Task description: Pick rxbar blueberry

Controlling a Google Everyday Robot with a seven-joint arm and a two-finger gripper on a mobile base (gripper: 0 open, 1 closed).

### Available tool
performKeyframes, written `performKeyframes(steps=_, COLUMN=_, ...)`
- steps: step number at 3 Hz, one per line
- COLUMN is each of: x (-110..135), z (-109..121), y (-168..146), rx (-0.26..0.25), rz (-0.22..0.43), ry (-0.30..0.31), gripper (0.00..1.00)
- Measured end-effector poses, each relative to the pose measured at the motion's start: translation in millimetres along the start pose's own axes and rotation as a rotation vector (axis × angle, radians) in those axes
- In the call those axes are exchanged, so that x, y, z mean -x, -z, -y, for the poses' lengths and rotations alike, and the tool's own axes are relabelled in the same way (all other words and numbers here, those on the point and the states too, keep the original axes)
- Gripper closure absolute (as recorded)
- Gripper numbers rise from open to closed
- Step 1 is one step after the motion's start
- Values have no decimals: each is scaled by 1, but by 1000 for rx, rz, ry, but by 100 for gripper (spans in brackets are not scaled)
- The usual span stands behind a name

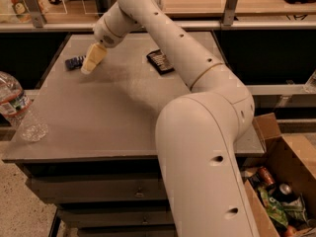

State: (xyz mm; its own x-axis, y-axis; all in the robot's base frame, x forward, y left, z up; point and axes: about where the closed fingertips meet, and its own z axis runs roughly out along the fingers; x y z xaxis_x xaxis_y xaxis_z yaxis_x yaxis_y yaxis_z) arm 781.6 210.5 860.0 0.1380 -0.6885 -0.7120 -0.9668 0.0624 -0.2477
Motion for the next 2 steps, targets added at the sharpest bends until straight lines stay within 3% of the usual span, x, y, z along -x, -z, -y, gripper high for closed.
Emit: performKeyframes(steps=2, x=1, z=5, y=-20, rx=-51, rz=20, ry=41, gripper=0)
